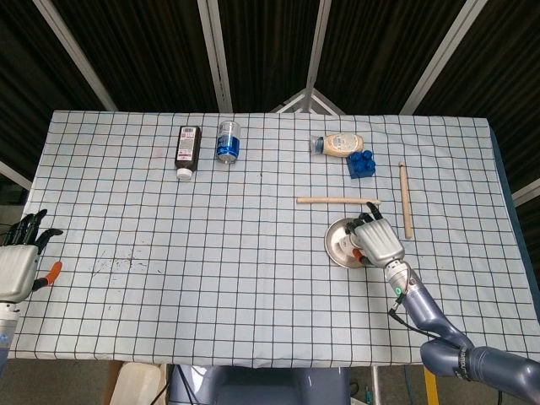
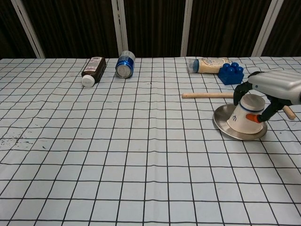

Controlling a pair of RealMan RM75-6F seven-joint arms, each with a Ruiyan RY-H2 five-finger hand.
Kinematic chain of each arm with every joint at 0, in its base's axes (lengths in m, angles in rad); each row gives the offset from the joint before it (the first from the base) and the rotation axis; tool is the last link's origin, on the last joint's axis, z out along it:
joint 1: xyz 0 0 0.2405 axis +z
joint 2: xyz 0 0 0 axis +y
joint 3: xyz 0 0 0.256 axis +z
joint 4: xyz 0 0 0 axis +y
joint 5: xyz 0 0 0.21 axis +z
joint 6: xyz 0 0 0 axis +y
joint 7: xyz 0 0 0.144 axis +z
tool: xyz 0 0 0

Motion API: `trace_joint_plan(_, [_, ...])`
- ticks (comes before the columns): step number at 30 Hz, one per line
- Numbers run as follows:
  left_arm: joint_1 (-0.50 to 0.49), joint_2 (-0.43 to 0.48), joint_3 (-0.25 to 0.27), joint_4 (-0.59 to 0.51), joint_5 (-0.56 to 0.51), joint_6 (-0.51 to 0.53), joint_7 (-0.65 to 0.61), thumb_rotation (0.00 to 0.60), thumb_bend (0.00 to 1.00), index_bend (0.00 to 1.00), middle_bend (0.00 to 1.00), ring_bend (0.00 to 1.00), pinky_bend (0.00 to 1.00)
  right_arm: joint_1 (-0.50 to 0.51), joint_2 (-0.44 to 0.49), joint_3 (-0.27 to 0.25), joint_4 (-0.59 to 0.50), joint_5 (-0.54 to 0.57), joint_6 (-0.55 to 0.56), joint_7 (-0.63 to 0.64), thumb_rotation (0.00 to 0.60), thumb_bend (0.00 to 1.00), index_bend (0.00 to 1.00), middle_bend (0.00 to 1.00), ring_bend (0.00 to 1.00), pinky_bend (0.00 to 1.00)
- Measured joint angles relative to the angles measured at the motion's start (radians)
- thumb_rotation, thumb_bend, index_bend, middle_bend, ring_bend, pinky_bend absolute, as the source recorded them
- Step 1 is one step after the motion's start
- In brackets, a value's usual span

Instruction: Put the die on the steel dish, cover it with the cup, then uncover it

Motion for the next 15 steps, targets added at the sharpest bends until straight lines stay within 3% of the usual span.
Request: trace_joint_plan(15, [-0.002,-0.001,-0.002,0.005,-0.004,-0.005,-0.001,0.6,0.47,0.27,0.0,0.0,0.1,0.052,-0.064,0.054,0.076,0.03,-0.068,0.02,0.6,0.41,0.4,0.51,0.24,0.0])
